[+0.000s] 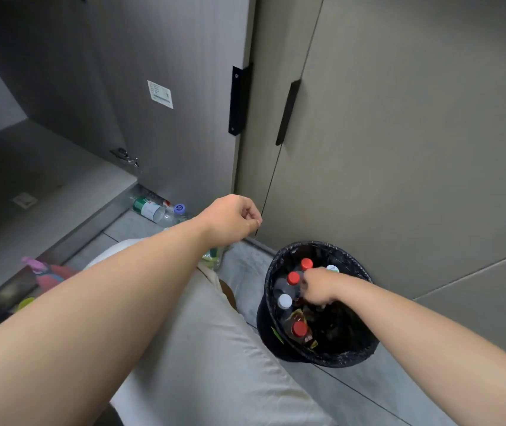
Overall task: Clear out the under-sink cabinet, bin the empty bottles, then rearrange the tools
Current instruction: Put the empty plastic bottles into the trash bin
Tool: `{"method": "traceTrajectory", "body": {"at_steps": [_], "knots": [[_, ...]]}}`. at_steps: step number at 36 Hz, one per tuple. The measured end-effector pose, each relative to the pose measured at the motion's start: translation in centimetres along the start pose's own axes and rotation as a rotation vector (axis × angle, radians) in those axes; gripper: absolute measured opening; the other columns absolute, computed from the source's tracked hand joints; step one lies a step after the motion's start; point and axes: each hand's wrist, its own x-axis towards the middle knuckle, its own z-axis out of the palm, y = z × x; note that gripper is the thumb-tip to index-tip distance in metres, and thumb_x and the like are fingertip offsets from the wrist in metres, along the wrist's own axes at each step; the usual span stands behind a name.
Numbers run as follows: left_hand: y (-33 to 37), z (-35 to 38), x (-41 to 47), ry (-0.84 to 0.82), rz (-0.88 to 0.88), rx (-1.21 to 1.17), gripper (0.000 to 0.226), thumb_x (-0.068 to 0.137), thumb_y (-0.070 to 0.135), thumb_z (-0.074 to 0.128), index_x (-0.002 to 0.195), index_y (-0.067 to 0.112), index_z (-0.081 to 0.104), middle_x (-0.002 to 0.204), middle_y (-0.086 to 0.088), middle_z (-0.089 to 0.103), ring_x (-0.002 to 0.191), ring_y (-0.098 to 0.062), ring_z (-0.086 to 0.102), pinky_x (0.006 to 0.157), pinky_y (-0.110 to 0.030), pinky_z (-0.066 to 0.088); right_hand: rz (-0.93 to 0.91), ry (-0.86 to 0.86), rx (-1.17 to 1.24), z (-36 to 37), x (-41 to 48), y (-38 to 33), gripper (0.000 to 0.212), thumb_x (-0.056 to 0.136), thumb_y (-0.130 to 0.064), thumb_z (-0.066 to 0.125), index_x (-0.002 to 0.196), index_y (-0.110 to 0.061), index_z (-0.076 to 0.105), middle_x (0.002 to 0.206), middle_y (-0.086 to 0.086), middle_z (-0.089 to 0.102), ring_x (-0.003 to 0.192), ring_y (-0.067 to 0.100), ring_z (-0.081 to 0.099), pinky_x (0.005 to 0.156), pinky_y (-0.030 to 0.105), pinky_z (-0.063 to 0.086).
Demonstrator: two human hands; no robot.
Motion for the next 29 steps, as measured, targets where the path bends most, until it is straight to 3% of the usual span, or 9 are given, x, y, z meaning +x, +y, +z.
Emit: {"method": "traceTrajectory", "body": {"at_steps": [3,5,9,12,15,17,21,24,29], "knots": [[-0.9,-2.8,0.4,-0.006,-0.068,-0.041,0.007,0.093,0.024,0.066,0.091,0.021,0.072,0.081,0.002,0.073,0.075,-0.013,0.068,0.071,-0.026,0.053,-0.142,0.213,0.127,-4.0,-0.4,-2.0,0.016,0.083,-0.017,0.052,0.084,-0.026,0.066,0.088,-0.005,0.069,0.081,0.018,0.064,0.076,0.033,0.056],[-2.4,-5.4,0.6,0.012,-0.111,-0.056,0.008,0.094,0.025,0.066,0.092,0.02,0.072,0.085,-0.003,0.075,0.073,-0.012,0.07,0.07,-0.025,0.054,-0.248,0.336,0.211,-6.8,-0.8,-4.4,0.02,0.082,-0.016,0.051,0.085,-0.031,0.064,0.082,-0.012,0.065,0.079,0.012,0.061,0.078,0.03,0.053],[-8.3,-9.7,-0.3,0.17,-0.234,-0.097,0.01,0.095,0.022,0.063,0.09,0.018,0.071,0.085,-0.001,0.074,0.073,-0.012,0.069,0.056,-0.017,0.046,-0.451,0.463,0.351,-11.4,-0.9,-10.4,0.024,0.085,-0.012,0.054,0.089,-0.031,0.068,0.076,-0.013,0.063,0.062,-0.001,0.054,0.063,0.013,0.041],[-14.2,-11.0,-1.3,0.288,-0.375,-0.205,0.013,0.095,0.016,0.06,0.09,0.013,0.071,0.083,-0.001,0.068,0.077,-0.018,0.063,0.058,-0.022,0.043,-0.557,0.441,0.355,-14.1,0.2,-15.3,0.022,0.089,-0.012,0.056,0.093,-0.027,0.071,0.076,-0.013,0.062,0.063,0.0,0.053,0.062,0.009,0.04],[-19.3,-11.0,-2.2,0.409,-0.489,-0.364,0.017,0.096,0.013,0.058,0.083,0.012,0.068,0.082,-0.009,0.061,0.075,-0.02,0.054,0.056,-0.023,0.037,-0.631,0.371,0.253,-16.0,2.8,-20.4,0.021,0.089,-0.011,0.057,0.098,-0.022,0.073,0.089,-0.006,0.065,0.079,0.01,0.058,0.076,0.019,0.044],[-22.0,-10.5,-2.3,0.481,-0.562,-0.478,0.019,0.096,0.011,0.057,0.081,0.017,0.066,0.085,-0.008,0.062,0.07,-0.02,0.054,0.055,-0.022,0.038,-0.654,0.305,0.177,-17.0,5.2,-23.7,0.02,0.09,-0.011,0.059,0.101,-0.02,0.072,0.097,-0.001,0.069,0.086,0.014,0.06,0.077,0.02,0.043],[-26.6,-9.3,-1.6,0.53,-0.653,-0.69,0.019,0.096,0.008,0.054,0.089,0.016,0.069,0.089,-0.006,0.066,0.074,-0.016,0.058,0.06,-0.022,0.044,-0.582,0.129,0.023,-18.2,11.3,-29.7,0.02,0.093,-0.015,0.058,0.108,-0.013,0.071,0.098,0.005,0.071,0.099,0.024,0.066,0.087,0.028,0.049],[-29.4,-8.6,-0.7,0.538,-0.679,-0.798,0.022,0.099,0.007,0.051,0.098,0.012,0.072,0.095,-0.006,0.07,0.075,-0.014,0.062,0.06,-0.023,0.046,-0.516,0.042,-0.1,-17.6,16.3,-33.9,0.028,0.094,-0.018,0.053,0.112,-0.003,0.068,0.102,0.021,0.071,0.098,0.038,0.068,0.09,0.04,0.055],[-34.2,-8.0,0.7,0.588,-0.694,-0.926,0.02,0.1,0.007,0.053,0.103,0.008,0.073,0.09,-0.007,0.069,0.068,-0.01,0.062,0.056,-0.02,0.047,-0.378,0.029,-0.216,-14.1,25.1,-38.8,0.042,0.09,-0.024,0.058,0.129,-0.01,0.061,0.129,0.017,0.061,0.115,0.031,0.059,0.096,0.032,0.049]]}}
